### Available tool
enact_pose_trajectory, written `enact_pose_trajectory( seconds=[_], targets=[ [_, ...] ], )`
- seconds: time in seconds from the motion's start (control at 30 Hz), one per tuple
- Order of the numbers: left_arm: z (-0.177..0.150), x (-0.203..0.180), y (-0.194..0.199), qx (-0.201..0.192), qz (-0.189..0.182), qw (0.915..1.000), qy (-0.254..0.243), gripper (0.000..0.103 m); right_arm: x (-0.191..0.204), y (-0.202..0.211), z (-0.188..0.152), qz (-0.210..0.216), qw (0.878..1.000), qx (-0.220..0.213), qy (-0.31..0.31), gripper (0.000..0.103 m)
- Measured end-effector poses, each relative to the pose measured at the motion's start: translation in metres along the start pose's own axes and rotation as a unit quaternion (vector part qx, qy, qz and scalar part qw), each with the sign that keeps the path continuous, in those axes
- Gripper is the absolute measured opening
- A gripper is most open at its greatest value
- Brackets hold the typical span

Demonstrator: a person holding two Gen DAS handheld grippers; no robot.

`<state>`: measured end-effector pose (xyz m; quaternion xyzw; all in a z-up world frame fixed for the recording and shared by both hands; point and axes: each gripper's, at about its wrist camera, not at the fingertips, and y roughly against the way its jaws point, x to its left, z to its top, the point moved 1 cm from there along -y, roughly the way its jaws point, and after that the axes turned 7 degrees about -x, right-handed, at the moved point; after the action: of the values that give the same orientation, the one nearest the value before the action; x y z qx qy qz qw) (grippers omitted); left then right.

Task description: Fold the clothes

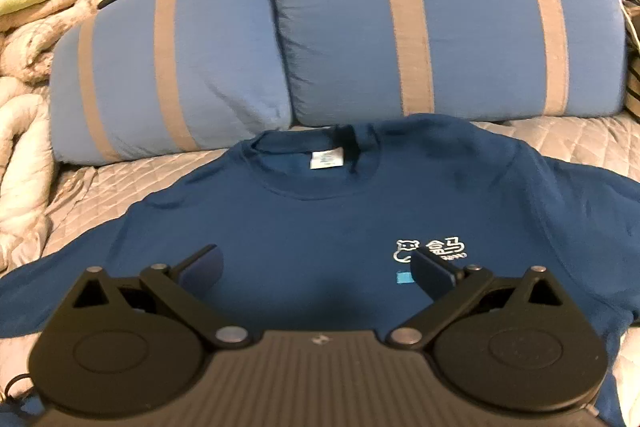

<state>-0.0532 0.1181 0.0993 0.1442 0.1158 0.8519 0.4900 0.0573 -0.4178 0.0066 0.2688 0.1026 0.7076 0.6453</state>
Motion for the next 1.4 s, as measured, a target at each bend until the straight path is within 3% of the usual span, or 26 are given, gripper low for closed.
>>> enact_pose_trajectory(
  seconds=[0.27, 0.43, 0.5, 0.67, 0.83, 1.1, 1.27, 1.4],
  targets=[
    [0.034, -0.071, 0.030, -0.044, -0.109, 0.9925, -0.032, 0.071, -0.006, 0.004, 0.005, -0.003, 1.000, -0.017, -0.012, 0.103],
    [0.077, -0.095, 0.043, -0.075, -0.149, 0.9853, -0.037, 0.071, -0.003, 0.014, 0.012, -0.001, 0.998, -0.068, 0.001, 0.103],
    [0.101, -0.101, 0.050, -0.092, -0.161, 0.9816, -0.043, 0.071, -0.002, 0.022, 0.021, -0.002, 0.994, -0.108, 0.008, 0.103],
    [0.167, -0.111, 0.072, -0.141, -0.199, 0.9680, -0.061, 0.073, -0.007, 0.047, 0.080, -0.012, 0.985, -0.171, 0.031, 0.103],
    [0.215, -0.125, 0.093, -0.182, -0.229, 0.9541, -0.066, 0.079, -0.031, 0.092, 0.164, -0.037, 0.973, -0.223, 0.053, 0.103],
    [0.248, -0.164, 0.097, -0.183, -0.287, 0.9394, -0.042, 0.079, -0.070, 0.160, 0.269, -0.097, 0.944, -0.281, 0.141, 0.103],
    [0.260, -0.186, 0.096, -0.169, -0.321, 0.9318, -0.014, 0.079, -0.092, 0.171, 0.301, -0.131, 0.939, -0.276, 0.158, 0.103],
    [0.268, -0.202, 0.093, -0.154, -0.342, 0.9270, -0.001, 0.079, -0.106, 0.177, 0.311, -0.130, 0.939, -0.274, 0.164, 0.103]
  ],
)
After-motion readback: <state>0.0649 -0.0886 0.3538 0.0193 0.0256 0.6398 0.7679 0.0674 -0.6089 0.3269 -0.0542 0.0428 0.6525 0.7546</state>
